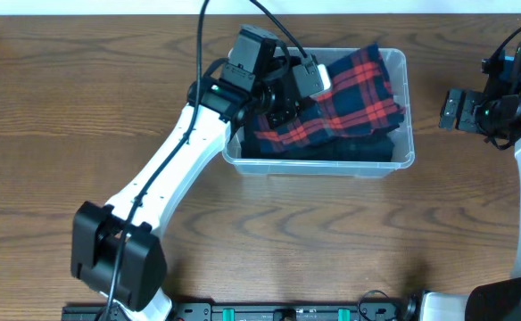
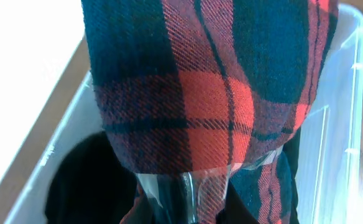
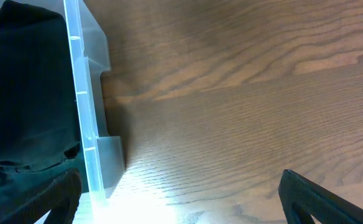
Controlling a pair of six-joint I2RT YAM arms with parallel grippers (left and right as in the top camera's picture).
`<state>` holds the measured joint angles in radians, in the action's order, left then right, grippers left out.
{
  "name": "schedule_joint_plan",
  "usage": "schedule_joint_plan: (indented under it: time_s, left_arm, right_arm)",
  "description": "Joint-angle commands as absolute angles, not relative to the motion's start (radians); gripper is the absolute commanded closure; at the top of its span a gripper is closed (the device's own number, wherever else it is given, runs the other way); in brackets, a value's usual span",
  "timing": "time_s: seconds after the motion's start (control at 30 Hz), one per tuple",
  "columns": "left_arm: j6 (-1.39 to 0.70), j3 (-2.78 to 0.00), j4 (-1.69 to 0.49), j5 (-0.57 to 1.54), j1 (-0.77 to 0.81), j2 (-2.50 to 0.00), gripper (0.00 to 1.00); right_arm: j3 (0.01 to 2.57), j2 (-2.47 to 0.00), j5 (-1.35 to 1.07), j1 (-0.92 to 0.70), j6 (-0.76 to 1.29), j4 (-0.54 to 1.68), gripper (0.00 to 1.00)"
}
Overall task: Pack container
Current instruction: 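Lower the plaid shirt onto the clothes in the bin and release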
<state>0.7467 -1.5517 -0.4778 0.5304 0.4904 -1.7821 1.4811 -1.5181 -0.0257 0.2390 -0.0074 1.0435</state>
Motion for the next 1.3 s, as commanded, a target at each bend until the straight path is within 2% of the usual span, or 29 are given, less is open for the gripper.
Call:
schedule_joint_plan:
  time_s: [0.0, 0.5, 0.7, 0.77, 0.8, 0.87, 0.9, 1.1, 1.27]
  left_arm:
    - [0.767, -1.573, -0.493, 0.537, 0.496, -1.774, 0.94]
    - [0.804, -1.572, -0.53, 0.525, 0.54, -1.794, 0.94]
    - [0.804, -1.571, -0.53, 0.513, 0.54, -1.796, 0.83]
    - [0.804, -1.571, -0.53, 0.511, 0.54, -1.796, 0.73]
    - [0.804, -1.571, -0.53, 0.511, 0.54, -1.796, 0.63]
    - [0.804, -1.571, -0.523, 0.498, 0.54, -1.796, 0.25]
    - [0.804, -1.571, -0.513, 0.479, 0.54, -1.796, 0.16]
    - [0.712, -1.571, -0.353, 0.291, 0.54, -1.796, 0.04]
    - [0.54, -1.571, -0.293, 0.268, 0.54, -1.796, 0.03]
  right_arm:
    - [1.484, -1.519, -0.023, 0.245, 0.003, 1.044, 0.01]
    - [1.484, -1.519, -0.023, 0.245, 0.003, 1.044, 0.01]
    - [1.484, -1.519, -0.023, 0.245, 0.003, 1.044, 0.01]
    - [1.484, -1.519, -0.023, 0.245, 0.003, 1.044, 0.01]
    - [1.484, -1.519, -0.023, 0.245, 0.003, 1.044, 0.01]
    - [1.484, -1.519, -0.023, 0.245, 0.003, 1.044, 0.01]
    - [1.484, -1.519, -0.023, 0.245, 0.003, 1.044, 0.01]
    - [1.484, -1.519, -0.023, 0.245, 0.003, 1.044, 0.01]
    - [1.484, -1.519, -0.023, 0.245, 0.003, 1.044, 0.01]
